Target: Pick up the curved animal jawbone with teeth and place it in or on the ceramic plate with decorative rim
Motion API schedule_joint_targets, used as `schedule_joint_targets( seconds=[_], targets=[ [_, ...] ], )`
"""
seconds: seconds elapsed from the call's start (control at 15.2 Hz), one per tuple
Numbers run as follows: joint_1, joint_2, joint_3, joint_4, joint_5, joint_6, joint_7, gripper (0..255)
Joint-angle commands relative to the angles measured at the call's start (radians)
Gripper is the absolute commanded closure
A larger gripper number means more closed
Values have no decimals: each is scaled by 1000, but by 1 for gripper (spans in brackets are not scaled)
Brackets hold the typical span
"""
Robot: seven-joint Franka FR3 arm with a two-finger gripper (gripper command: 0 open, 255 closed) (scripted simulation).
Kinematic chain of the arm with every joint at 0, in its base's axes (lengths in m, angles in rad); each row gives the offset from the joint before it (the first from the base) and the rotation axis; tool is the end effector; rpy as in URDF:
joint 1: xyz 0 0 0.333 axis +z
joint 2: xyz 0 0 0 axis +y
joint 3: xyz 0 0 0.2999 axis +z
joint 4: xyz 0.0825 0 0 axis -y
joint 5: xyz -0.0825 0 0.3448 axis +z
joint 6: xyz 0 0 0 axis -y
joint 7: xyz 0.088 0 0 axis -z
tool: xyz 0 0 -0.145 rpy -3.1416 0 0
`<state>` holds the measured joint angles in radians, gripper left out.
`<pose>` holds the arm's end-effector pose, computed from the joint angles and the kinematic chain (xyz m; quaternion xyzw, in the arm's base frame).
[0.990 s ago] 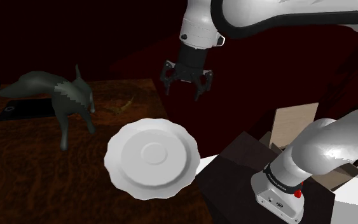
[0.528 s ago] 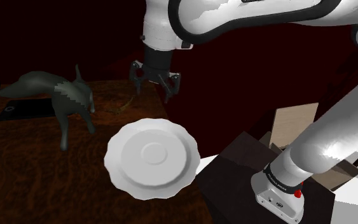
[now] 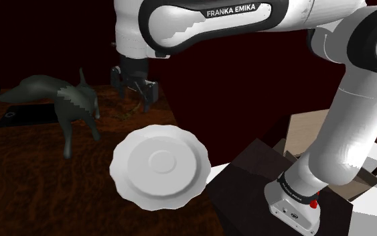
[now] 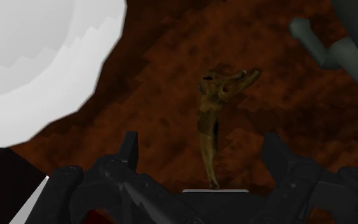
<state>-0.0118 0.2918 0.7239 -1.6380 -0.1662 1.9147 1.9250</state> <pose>0.4851 0.3496 0.4444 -0.8282 0.5594 0.0085 0.0333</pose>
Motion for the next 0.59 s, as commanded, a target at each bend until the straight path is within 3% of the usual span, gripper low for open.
schedule_joint_targets(
  seconds=[0.0,0.53],
  targets=[
    [9,16,-4,-8,-13,21,18,0],
    [13,34,-11,-48,-28,75,27,0]
  ],
)
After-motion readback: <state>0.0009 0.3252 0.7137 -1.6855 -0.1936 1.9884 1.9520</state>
